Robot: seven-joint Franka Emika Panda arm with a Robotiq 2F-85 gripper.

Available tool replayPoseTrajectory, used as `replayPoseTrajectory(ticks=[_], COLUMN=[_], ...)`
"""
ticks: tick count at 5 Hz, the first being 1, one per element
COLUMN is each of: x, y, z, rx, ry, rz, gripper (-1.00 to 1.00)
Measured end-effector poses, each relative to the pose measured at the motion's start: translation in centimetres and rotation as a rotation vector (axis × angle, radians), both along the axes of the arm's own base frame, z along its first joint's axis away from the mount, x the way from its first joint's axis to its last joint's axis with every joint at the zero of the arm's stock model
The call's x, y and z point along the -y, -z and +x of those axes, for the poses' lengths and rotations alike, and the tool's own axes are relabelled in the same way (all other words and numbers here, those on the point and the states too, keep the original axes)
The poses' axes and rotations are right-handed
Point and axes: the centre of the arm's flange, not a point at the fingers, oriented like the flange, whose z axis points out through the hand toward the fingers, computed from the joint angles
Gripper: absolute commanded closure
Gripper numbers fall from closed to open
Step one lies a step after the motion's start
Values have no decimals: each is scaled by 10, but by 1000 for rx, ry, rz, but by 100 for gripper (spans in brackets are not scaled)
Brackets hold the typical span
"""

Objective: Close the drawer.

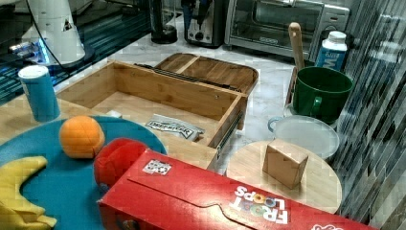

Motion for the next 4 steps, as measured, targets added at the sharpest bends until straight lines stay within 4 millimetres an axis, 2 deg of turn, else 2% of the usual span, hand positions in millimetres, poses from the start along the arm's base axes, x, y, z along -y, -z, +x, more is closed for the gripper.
replayPoseTrajectory(ticks=[2,3,4], x=[-54,-68,-66], y=[-6,-6,1], z=[9,11,14], rx=[172,216,225], ry=[-171,-233,-239], rz=[-57,-88,-82], gripper=[100,100,100])
